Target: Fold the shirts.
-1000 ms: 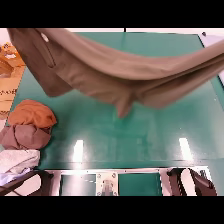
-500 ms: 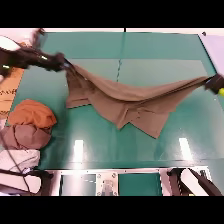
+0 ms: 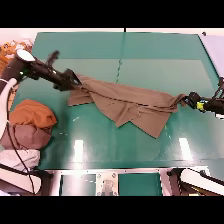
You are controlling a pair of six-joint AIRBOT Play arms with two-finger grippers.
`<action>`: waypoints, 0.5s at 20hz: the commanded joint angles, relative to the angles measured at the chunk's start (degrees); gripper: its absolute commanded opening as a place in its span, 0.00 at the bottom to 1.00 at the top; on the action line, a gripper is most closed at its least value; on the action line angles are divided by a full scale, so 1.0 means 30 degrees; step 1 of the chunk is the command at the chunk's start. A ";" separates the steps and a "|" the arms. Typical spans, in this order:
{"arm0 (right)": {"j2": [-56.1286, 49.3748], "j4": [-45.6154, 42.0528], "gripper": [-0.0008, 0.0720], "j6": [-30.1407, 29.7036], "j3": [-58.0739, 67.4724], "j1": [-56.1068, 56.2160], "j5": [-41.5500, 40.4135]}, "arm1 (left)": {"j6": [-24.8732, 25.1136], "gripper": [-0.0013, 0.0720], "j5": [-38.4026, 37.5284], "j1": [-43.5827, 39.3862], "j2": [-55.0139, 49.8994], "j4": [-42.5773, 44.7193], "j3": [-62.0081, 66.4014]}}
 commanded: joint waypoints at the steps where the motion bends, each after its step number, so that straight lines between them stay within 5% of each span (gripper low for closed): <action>1: -0.0481 -0.0073 0.03 -0.0189 -0.0044 0.0015 -0.0299 | -0.0976 0.74 0.2943 -0.2834 0.0554 0.0816 -0.3388; 10: -0.0481 -0.0029 0.03 -0.0189 -0.0044 0.0015 -0.0306 | -0.1486 0.74 1.0185 -0.5989 -0.0393 -0.0933 -0.6164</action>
